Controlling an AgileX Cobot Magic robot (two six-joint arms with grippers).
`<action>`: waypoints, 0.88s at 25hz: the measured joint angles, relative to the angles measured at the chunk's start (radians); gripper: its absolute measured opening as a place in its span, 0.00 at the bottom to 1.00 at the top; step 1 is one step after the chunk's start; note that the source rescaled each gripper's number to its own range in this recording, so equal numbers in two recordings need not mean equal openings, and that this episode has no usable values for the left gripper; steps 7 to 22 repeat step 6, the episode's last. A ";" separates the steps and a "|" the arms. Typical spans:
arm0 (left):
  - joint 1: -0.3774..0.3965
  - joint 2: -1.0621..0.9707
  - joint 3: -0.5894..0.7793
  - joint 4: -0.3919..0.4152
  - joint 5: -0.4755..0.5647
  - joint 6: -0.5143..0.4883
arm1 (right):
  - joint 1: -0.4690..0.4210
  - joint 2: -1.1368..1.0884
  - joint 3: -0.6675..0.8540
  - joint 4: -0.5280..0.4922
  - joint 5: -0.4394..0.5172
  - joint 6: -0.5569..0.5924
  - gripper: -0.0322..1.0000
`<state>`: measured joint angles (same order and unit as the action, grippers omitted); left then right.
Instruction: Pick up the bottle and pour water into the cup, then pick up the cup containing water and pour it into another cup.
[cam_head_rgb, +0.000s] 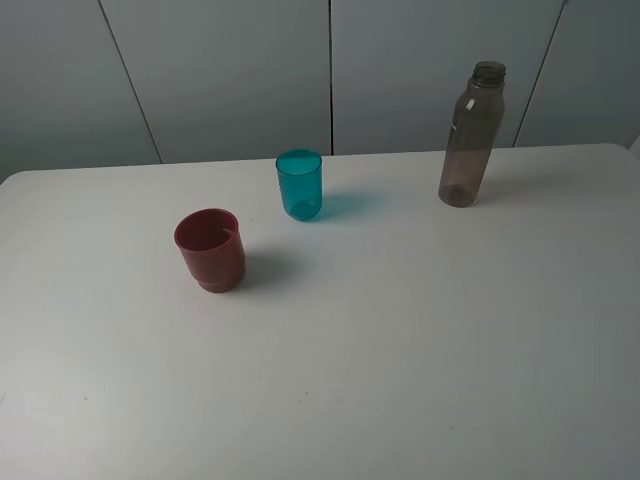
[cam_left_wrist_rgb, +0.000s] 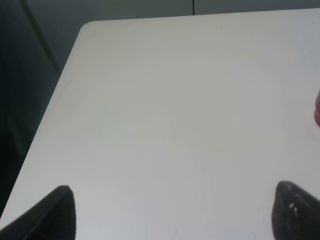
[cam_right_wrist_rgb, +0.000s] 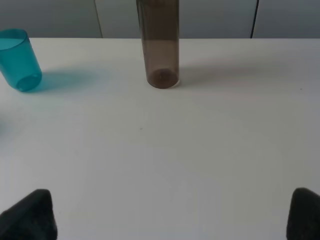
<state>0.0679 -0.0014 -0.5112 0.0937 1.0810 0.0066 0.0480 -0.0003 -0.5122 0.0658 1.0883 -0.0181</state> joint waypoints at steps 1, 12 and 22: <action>0.000 0.000 0.000 0.000 0.000 0.000 | 0.000 0.000 0.000 0.000 0.000 0.000 0.99; 0.000 0.000 0.000 0.000 0.000 0.000 | 0.000 0.000 0.000 0.000 0.000 0.000 0.99; 0.000 0.000 0.000 0.000 0.000 0.000 | 0.000 0.000 0.000 0.000 0.000 0.000 0.99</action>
